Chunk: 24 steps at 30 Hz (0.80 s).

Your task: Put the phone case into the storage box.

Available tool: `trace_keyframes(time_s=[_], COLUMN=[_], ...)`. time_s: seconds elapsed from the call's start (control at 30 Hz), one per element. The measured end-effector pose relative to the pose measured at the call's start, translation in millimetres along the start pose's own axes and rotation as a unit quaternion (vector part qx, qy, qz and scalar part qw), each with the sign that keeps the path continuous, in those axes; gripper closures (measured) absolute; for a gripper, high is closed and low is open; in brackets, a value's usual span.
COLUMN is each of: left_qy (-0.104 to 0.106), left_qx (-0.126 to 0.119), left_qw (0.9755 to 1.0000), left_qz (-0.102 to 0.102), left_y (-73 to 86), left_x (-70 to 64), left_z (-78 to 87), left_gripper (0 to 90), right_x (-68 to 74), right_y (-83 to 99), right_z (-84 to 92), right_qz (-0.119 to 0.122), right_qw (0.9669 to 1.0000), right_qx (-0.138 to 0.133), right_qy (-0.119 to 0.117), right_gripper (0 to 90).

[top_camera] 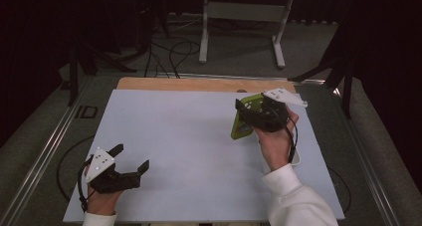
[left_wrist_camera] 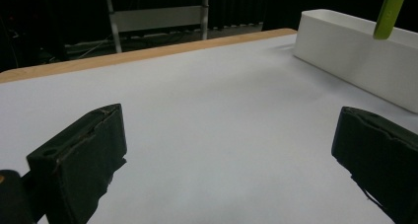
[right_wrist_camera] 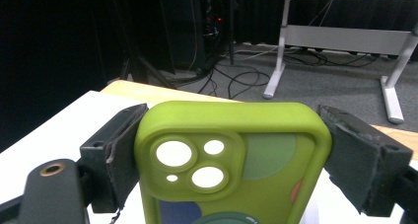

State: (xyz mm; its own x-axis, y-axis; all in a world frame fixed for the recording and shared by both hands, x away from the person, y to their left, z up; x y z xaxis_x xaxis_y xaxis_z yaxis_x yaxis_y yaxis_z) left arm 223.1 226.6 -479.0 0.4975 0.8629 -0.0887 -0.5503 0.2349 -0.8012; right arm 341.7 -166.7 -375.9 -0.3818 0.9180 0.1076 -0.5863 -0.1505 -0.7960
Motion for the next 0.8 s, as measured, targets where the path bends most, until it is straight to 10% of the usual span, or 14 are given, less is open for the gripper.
trace_keyframes(time_s=[0.8], left_qy=[0.002], left_qx=[0.001], left_qw=[1.0000], left_qz=[-0.003], left_y=[0.0], left_x=[-1.8], left_z=[-1.5], left_gripper=[0.9], right_x=[-18.2], right_y=[-18.7], right_z=[1.4], right_qz=[0.000], right_qw=[0.9995], right_qx=[0.002], right_qy=[0.030], right_gripper=[15.9])
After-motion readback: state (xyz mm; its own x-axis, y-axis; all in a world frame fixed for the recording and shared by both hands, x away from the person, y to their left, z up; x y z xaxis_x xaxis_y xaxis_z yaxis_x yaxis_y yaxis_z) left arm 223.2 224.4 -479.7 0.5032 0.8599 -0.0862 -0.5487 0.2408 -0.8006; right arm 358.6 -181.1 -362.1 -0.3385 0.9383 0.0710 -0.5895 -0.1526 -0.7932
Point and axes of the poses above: each handheld gripper's, and its own axes: z roughly backward along the jaws, y roughly out of its underside, x roughly to its left, the point moved 2 cm from there along -z, roughly forward along the jaws, and after that the axes turned 13 degrees about x, right-handed, at the moved point
